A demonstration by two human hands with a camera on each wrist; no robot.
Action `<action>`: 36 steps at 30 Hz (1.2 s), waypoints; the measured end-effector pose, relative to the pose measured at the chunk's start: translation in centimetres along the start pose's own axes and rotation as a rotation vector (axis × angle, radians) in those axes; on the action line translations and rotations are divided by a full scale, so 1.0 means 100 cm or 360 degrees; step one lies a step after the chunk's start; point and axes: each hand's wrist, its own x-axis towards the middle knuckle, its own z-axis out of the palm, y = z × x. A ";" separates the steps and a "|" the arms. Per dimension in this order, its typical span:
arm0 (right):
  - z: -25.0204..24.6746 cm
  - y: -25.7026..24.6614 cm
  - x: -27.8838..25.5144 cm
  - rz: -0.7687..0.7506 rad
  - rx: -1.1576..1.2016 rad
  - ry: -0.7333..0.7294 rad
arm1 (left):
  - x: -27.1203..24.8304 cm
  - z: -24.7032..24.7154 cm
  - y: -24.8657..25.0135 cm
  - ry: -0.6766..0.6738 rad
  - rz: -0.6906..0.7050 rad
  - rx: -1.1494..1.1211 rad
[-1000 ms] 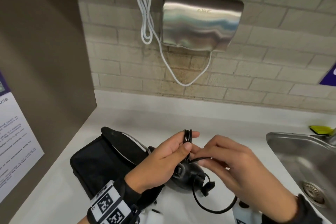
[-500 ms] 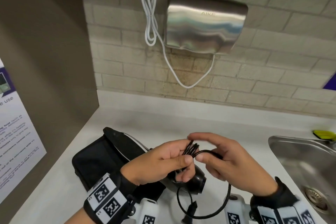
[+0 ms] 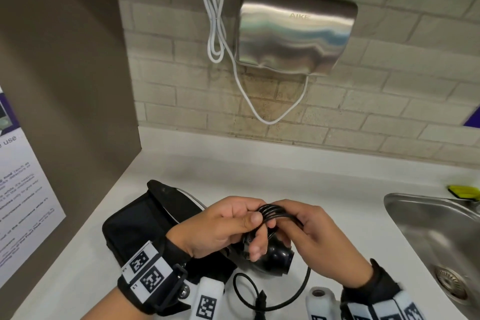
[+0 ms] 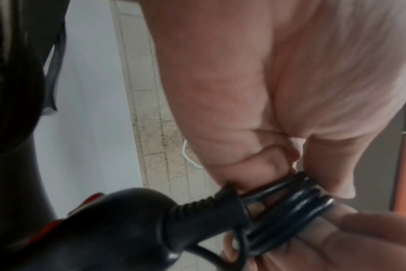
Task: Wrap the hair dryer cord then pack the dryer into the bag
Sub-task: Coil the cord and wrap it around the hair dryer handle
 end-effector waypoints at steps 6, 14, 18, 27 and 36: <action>-0.005 0.000 0.001 -0.0015 -0.0130 -0.0149 | -0.002 -0.003 -0.004 0.0080 0.0000 -0.0086; -0.010 -0.003 0.001 0.0082 0.0002 -0.0344 | 0.000 -0.006 0.007 0.0040 -0.0132 0.0008; -0.002 0.001 0.000 0.0099 0.0147 -0.0331 | -0.002 -0.007 0.011 0.0039 -0.0160 0.0135; 0.008 0.003 0.002 0.0289 0.0772 -0.0043 | -0.002 -0.001 -0.003 0.0418 0.0052 0.0443; 0.015 0.011 0.000 0.0468 0.1271 0.0131 | 0.000 0.023 -0.031 0.0765 0.0188 0.0585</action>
